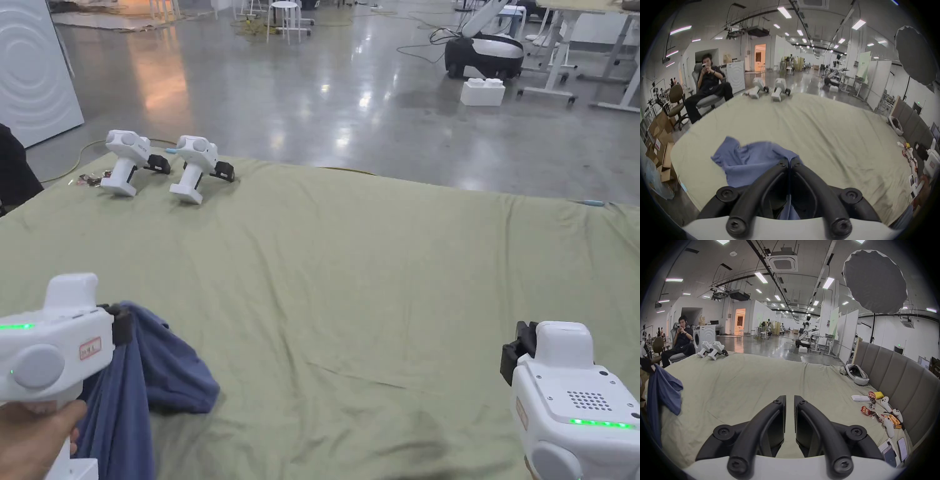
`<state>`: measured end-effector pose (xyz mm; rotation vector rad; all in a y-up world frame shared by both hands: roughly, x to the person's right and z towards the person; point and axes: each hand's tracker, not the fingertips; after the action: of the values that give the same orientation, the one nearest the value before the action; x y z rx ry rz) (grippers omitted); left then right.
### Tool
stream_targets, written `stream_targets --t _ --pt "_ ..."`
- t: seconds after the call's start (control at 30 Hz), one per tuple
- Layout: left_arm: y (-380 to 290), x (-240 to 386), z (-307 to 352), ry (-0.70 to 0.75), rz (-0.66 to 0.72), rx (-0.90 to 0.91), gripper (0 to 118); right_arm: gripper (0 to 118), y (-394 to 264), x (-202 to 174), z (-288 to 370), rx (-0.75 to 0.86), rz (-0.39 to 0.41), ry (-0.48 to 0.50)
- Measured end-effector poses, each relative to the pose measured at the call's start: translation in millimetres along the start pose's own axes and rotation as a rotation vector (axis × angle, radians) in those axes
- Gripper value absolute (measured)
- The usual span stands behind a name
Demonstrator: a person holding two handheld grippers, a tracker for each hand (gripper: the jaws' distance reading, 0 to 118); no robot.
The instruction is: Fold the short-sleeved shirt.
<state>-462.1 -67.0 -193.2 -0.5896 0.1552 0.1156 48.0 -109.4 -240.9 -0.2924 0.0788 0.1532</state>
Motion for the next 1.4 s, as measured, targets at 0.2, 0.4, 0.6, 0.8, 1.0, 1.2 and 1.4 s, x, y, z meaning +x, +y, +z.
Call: stream_targets --t 0.2,0.4,0.6,0.8,1.0,1.2,1.4 --pt "66.5 43.3 35.5 -0.114 -0.030 0.153 4 14 8.7 20.5 10.0 0.033 -0.026 -0.027" --pt "119.9 121.6 54.6 -0.265 -0.123 0.247 4 14 15.8 49.9 26.6 0.069 -0.065 -0.072" --pt "144.0 222.4 53.9 -0.450 -0.173 0.289 4 14 13.9 85.6 47.1 0.091 -0.080 -0.134" --pt "111.6 331.3 34.1 -0.613 -0.265 0.200 4 14 8.2 121.5 66.3 0.090 -0.083 -0.203" --pt "28.2 404.1 2.7 -0.716 -0.316 0.022 4 14 -3.9 144.8 81.6 0.071 -0.085 -0.253" --pt "-49.4 423.9 -26.3 -0.734 -0.324 -0.120 4 14 -16.9 150.5 86.8 0.027 -0.089 -0.260" --pt "-66.7 409.5 -37.7 -0.679 -0.244 -0.137 76 14 -23.0 140.2 80.6 -0.008 -0.068 -0.225"
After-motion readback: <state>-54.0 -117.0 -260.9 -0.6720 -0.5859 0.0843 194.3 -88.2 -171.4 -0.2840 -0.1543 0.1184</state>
